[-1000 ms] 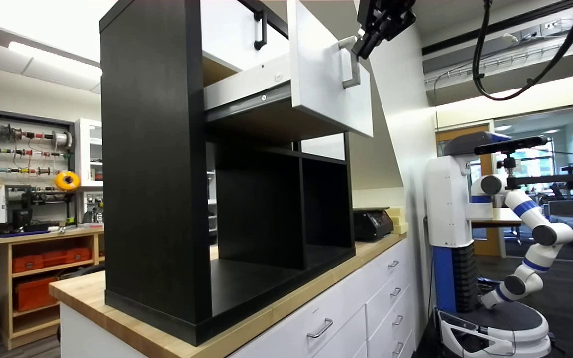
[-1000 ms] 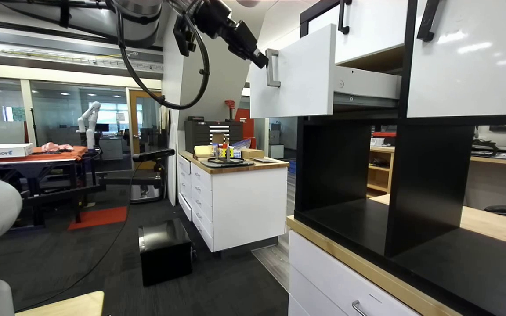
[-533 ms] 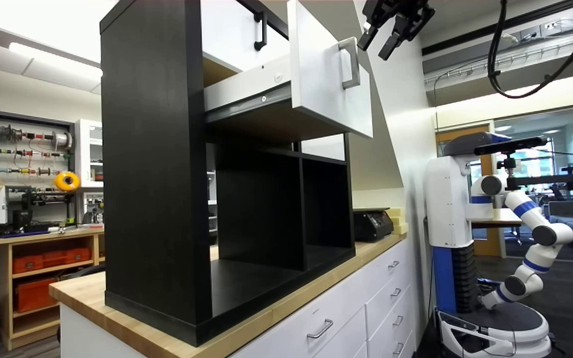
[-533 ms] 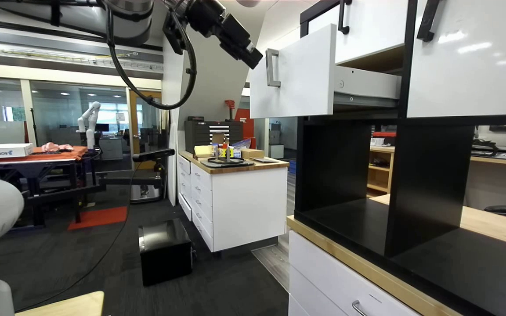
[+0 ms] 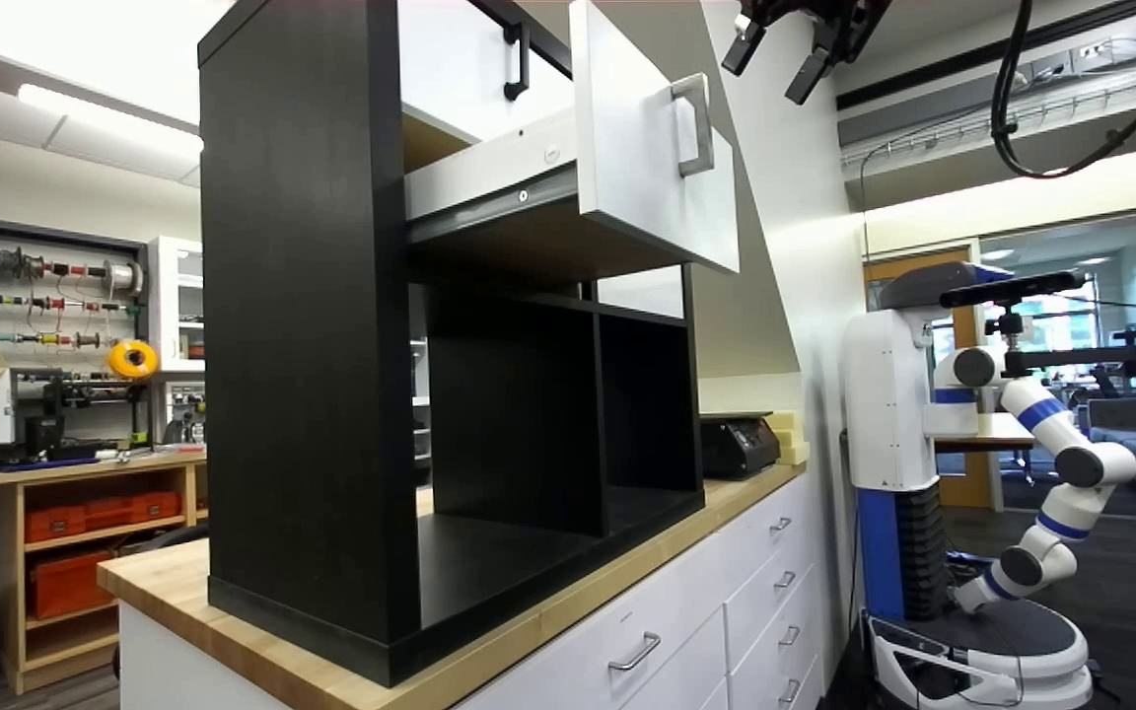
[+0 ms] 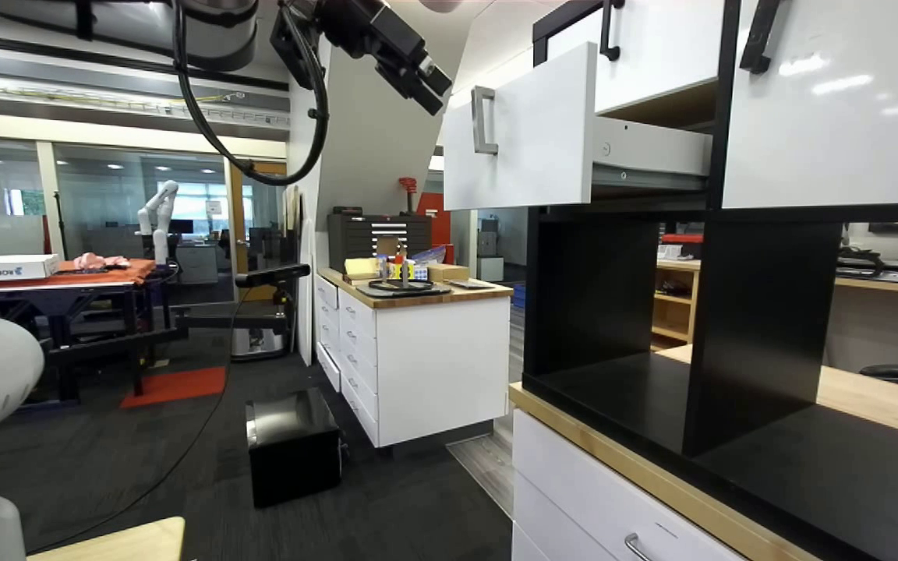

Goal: Open the middle drawer on the left

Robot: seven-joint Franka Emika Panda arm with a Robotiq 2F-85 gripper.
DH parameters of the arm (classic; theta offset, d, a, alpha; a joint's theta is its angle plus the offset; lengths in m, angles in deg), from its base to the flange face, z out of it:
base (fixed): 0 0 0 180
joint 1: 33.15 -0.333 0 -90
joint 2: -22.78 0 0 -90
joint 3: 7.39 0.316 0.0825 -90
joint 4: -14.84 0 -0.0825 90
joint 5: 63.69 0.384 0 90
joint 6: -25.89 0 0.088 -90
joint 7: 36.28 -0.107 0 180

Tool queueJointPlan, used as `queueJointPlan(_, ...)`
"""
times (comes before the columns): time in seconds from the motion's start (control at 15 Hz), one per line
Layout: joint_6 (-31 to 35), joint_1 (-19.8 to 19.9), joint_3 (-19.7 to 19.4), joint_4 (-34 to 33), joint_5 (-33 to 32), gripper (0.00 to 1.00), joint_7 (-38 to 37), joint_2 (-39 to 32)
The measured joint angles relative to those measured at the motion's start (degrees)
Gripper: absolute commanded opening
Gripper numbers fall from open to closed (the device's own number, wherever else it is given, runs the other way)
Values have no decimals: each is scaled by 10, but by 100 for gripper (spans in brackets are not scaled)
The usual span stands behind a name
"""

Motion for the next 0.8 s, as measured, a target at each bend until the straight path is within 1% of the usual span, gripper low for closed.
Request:
queueJointPlan(0.33,-21,-1,3,-11,20,100,9,-1)
queueJointPlan(0.8,-21,0,5,-11,21,100,10,-3)
